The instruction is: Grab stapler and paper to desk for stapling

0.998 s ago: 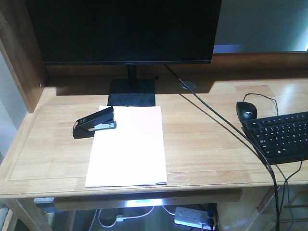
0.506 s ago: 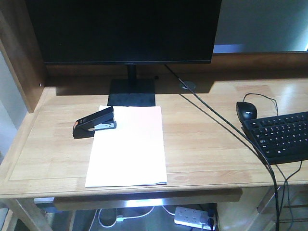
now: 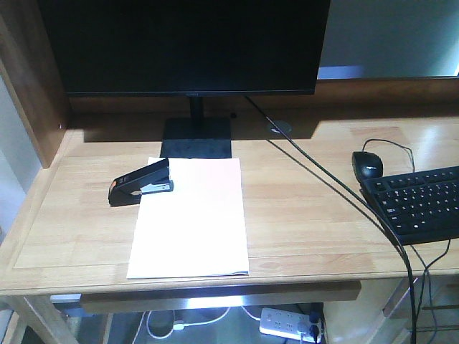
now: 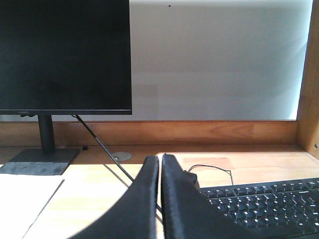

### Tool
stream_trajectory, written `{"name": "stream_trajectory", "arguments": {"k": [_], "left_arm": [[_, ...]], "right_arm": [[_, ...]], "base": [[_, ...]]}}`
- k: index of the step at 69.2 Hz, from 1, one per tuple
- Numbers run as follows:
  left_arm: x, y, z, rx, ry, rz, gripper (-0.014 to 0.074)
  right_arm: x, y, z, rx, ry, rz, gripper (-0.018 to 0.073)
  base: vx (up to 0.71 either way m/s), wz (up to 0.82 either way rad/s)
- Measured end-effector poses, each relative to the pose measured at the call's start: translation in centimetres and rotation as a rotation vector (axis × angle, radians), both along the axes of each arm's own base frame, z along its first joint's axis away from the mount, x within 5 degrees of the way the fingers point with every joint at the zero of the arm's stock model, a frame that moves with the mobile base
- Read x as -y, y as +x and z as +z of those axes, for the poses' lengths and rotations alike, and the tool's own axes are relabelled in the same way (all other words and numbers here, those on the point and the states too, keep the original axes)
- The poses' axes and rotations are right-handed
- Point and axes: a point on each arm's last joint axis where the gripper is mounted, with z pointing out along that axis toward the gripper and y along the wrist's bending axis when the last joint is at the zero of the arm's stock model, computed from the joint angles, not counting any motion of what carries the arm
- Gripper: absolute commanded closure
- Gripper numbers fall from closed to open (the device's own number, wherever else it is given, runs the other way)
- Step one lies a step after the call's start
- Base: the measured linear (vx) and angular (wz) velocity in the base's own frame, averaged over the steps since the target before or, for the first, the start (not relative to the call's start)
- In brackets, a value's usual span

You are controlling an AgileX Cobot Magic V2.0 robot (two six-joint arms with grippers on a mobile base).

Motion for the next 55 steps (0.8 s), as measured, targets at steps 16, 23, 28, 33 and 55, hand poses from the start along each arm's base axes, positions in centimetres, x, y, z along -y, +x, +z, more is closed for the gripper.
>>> {"name": "stream_trajectory", "arguments": {"k": [16,23,28,33,55], "left_arm": [[0.00,0.00,0.00,0.000,0.000,0.000,0.0603],[0.00,0.00,0.00,0.000,0.000,0.000,0.0603],[0.00,0.00,0.00,0.000,0.000,0.000,0.0603],[0.00,0.00,0.00,0.000,0.000,0.000,0.0603],[0.00,0.00,0.00,0.000,0.000,0.000,0.0603]], "right_arm": [[0.00,0.00,0.00,0.000,0.000,0.000,0.0569],[0.00,0.00,0.01,0.001,0.000,0.000,0.0569],[0.00,0.00,0.01,0.001,0.000,0.000,0.0569],[0.00,0.00,0.01,0.001,0.000,0.000,0.0569],[0.00,0.00,0.01,0.001,-0.001,0.000,0.0569]], "base": [[0.00,0.00],[0.00,0.00],[0.00,0.00],[0.00,0.00],[0.00,0.00]]}}
